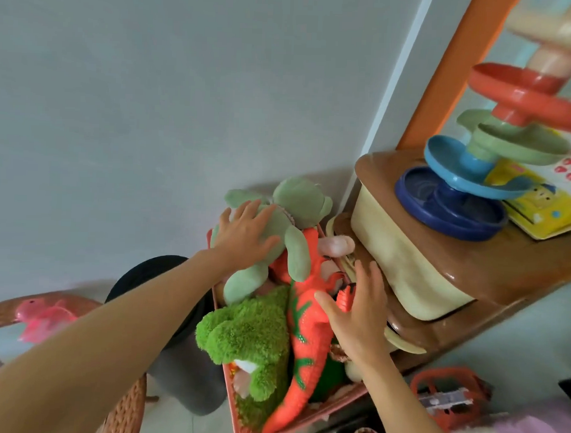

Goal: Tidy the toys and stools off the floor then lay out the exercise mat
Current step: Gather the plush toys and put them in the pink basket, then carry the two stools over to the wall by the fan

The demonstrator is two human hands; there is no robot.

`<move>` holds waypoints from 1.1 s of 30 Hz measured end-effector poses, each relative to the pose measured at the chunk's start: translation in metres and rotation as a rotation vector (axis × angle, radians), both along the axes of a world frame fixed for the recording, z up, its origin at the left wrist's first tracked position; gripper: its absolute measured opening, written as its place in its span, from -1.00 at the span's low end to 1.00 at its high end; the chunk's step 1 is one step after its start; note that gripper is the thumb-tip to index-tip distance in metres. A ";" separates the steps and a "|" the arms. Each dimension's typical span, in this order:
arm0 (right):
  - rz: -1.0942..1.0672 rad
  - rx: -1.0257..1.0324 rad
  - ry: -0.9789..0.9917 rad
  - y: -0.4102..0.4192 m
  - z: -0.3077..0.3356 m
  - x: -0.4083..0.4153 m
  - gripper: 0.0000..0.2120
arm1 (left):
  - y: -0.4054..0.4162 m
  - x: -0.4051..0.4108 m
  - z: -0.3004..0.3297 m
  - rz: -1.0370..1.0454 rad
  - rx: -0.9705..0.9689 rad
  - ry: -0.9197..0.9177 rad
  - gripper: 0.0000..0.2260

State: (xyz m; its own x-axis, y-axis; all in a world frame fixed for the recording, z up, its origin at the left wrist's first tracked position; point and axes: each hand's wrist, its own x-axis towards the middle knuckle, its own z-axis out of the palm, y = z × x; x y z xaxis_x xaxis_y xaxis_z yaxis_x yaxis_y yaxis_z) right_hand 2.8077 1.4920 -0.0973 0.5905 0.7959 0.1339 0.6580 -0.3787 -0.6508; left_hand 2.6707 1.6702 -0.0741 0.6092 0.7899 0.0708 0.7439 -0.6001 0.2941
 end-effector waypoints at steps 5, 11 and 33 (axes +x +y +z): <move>0.137 0.068 -0.007 0.023 0.023 0.009 -0.18 | -0.019 -0.015 0.015 0.036 -0.028 -0.091 -0.45; 0.308 0.038 0.026 0.042 0.025 0.001 -0.14 | -0.048 -0.047 0.011 0.210 -0.080 -0.099 -0.47; 1.225 0.099 0.128 -0.012 0.015 -0.208 -0.41 | -0.305 -0.253 0.000 1.065 -0.068 -0.163 -0.56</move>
